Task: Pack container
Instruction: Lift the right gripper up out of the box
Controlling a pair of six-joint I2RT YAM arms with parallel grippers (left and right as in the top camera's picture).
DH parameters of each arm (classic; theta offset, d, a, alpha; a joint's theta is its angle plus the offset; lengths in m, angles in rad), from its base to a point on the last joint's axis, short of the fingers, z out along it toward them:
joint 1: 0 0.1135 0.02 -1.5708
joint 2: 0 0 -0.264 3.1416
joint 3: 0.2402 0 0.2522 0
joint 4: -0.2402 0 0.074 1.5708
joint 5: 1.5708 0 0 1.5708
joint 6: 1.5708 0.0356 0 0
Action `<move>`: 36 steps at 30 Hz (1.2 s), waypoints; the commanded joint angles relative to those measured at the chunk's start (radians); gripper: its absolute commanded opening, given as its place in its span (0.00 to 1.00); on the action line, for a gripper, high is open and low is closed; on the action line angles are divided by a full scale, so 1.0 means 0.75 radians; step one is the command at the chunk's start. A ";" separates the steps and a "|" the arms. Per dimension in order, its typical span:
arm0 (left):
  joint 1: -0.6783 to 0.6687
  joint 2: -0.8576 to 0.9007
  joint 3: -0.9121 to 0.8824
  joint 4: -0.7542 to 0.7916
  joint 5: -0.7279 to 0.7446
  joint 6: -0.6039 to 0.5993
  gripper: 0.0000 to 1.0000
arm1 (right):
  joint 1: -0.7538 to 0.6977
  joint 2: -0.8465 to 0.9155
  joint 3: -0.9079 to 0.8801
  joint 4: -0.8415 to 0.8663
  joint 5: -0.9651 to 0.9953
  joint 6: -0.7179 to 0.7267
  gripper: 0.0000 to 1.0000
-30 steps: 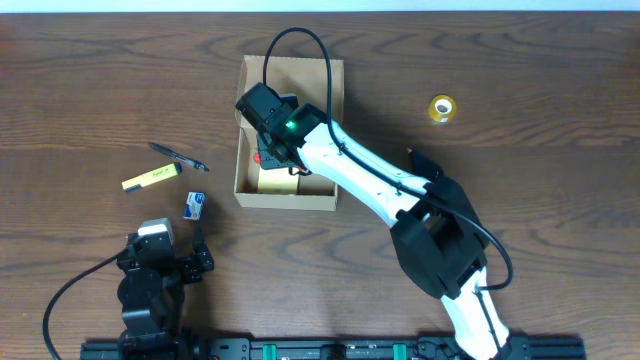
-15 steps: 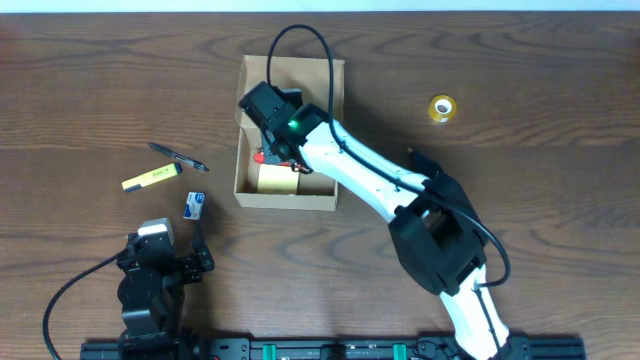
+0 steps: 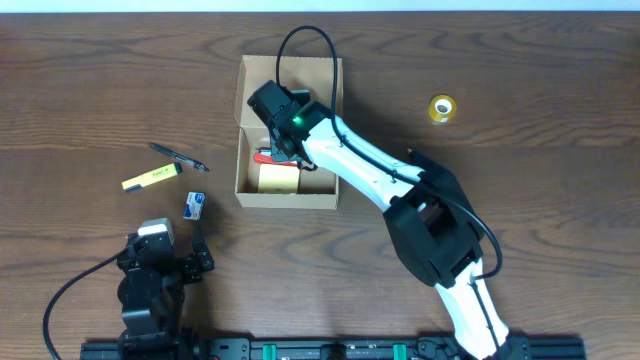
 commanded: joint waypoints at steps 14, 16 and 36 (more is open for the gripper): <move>-0.006 -0.008 -0.022 0.001 -0.020 0.001 0.95 | -0.002 0.022 -0.011 -0.189 -0.090 -0.014 0.01; -0.006 -0.008 -0.022 0.001 -0.020 0.001 0.95 | -0.002 0.022 -0.011 -0.200 -0.106 -0.014 0.01; -0.006 -0.008 -0.022 0.001 -0.020 0.001 0.95 | 0.002 0.025 -0.091 0.011 0.009 0.049 0.01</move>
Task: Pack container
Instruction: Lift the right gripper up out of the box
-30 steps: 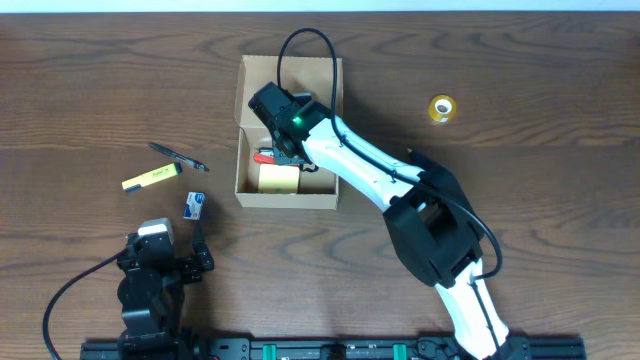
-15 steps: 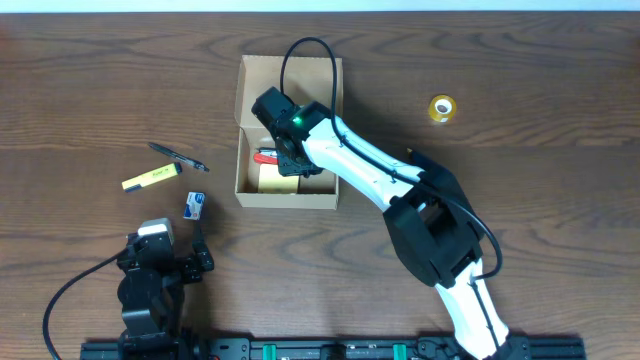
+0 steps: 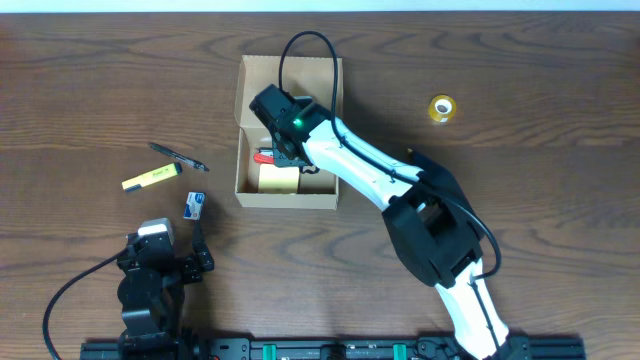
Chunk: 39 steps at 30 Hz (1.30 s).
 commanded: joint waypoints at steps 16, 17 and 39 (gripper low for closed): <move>-0.006 -0.008 -0.022 0.001 -0.020 0.001 0.95 | 0.017 0.024 -0.068 0.009 -0.100 0.028 0.01; -0.006 -0.008 -0.022 0.001 -0.020 0.001 0.95 | 0.017 0.023 -0.068 -0.005 -0.112 0.028 0.01; -0.006 -0.008 -0.022 0.001 -0.020 0.001 0.95 | 0.006 -0.110 -0.005 -0.135 -0.110 0.002 0.01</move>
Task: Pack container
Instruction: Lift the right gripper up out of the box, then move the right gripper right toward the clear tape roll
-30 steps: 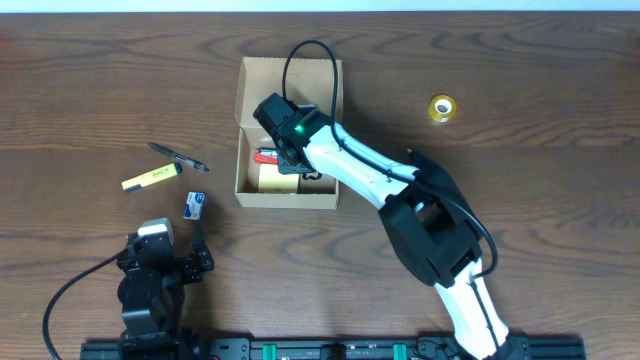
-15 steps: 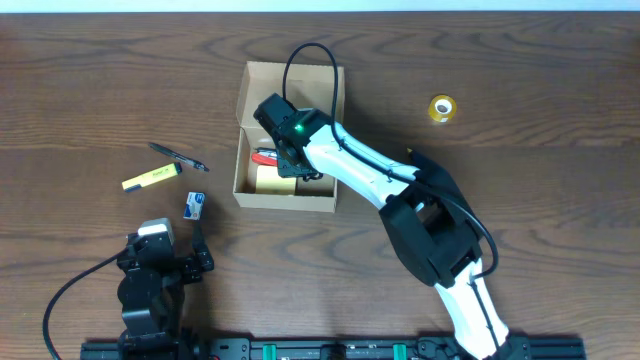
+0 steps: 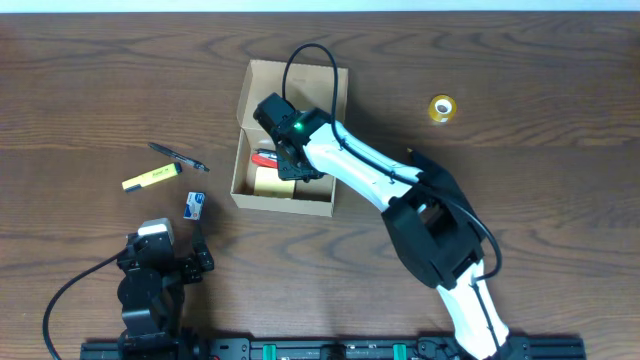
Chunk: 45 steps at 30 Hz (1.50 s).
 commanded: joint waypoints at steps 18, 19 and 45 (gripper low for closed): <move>-0.006 -0.008 -0.022 0.001 -0.020 0.001 0.95 | -0.087 -0.496 -0.018 -0.331 0.021 -0.060 0.54; -0.006 -0.008 -0.022 0.001 -0.020 0.001 0.95 | -0.103 -0.488 -0.041 -0.326 0.018 -0.033 0.56; -0.006 -0.008 -0.022 0.001 -0.020 0.001 0.95 | -0.185 -0.456 -0.452 0.132 0.036 -0.056 0.07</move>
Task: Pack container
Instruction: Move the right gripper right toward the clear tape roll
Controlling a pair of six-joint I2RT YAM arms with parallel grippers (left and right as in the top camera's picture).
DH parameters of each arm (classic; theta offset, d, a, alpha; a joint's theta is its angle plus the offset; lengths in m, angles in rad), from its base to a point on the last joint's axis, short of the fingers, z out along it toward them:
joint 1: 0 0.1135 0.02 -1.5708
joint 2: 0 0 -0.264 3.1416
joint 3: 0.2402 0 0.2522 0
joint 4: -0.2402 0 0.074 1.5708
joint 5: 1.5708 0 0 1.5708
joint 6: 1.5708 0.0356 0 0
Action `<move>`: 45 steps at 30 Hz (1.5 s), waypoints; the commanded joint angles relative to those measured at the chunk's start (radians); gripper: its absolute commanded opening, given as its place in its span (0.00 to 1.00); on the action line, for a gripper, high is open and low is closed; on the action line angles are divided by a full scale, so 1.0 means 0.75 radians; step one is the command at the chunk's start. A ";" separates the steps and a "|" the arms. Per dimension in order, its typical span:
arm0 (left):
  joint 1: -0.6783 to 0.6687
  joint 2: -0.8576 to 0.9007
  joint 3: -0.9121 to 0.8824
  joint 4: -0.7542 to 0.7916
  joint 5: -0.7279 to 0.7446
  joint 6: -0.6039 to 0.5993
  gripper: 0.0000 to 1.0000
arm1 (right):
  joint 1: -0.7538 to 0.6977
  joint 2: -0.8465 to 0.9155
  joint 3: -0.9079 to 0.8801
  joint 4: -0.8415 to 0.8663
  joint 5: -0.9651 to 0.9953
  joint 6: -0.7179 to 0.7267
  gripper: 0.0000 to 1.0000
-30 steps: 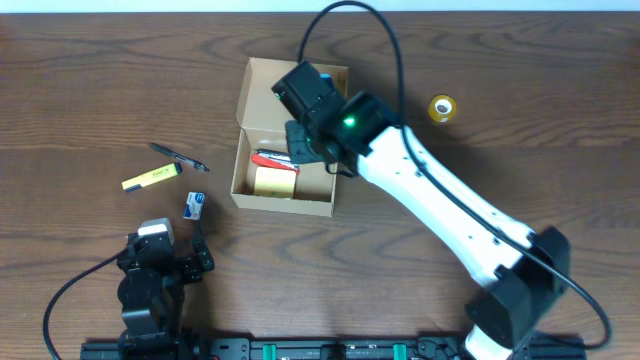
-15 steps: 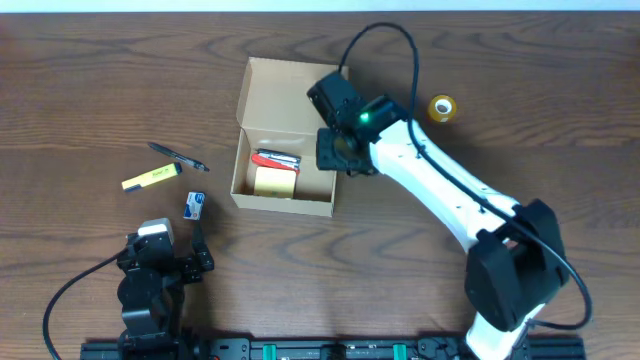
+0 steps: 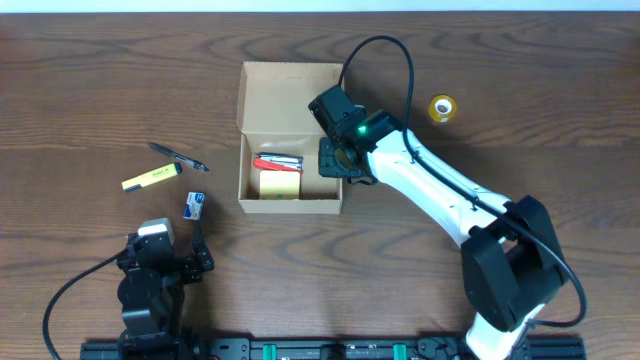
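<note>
The open cardboard box [image 3: 291,80] stands at the table's middle back. It holds a red item [image 3: 278,161] and a yellow pad [image 3: 280,184] in its near half. My right gripper [image 3: 337,160] hovers over the box's right wall, apparently open and holding nothing. Left of the box lie a black pen [image 3: 178,157], a yellow highlighter [image 3: 150,178] and a small blue-and-white box [image 3: 195,206]. A yellow tape roll [image 3: 442,108] lies to the right. My left gripper [image 3: 199,250] rests folded at the front left, fingers together.
The right arm's white links [image 3: 440,195] run from the front right diagonally up to the box. Its black cable [image 3: 385,45] loops above the box's right corner. The left arm's base [image 3: 148,290] sits at the front edge.
My right gripper has come out of the box interior and now sits over its right wall. The box, skewed and shifted before, lies square again. The arm has swung to the right.
My right gripper was low inside the box over the red item and yellow pad at the first two moments. Then the box stood skewed with the gripper still inside. Now the gripper is outside at the right wall, and both items lie in the box.
</note>
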 commanded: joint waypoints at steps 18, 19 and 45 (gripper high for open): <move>-0.006 -0.008 -0.022 0.001 -0.020 0.001 0.95 | -0.040 0.009 -0.009 0.031 0.121 -0.234 0.07; -0.006 -0.008 -0.022 0.001 -0.020 0.001 0.95 | -0.040 0.009 -0.009 0.032 0.124 -0.254 0.06; -0.006 -0.008 -0.022 0.001 -0.019 0.001 0.95 | -0.021 -0.449 0.315 -0.244 0.004 -0.262 0.99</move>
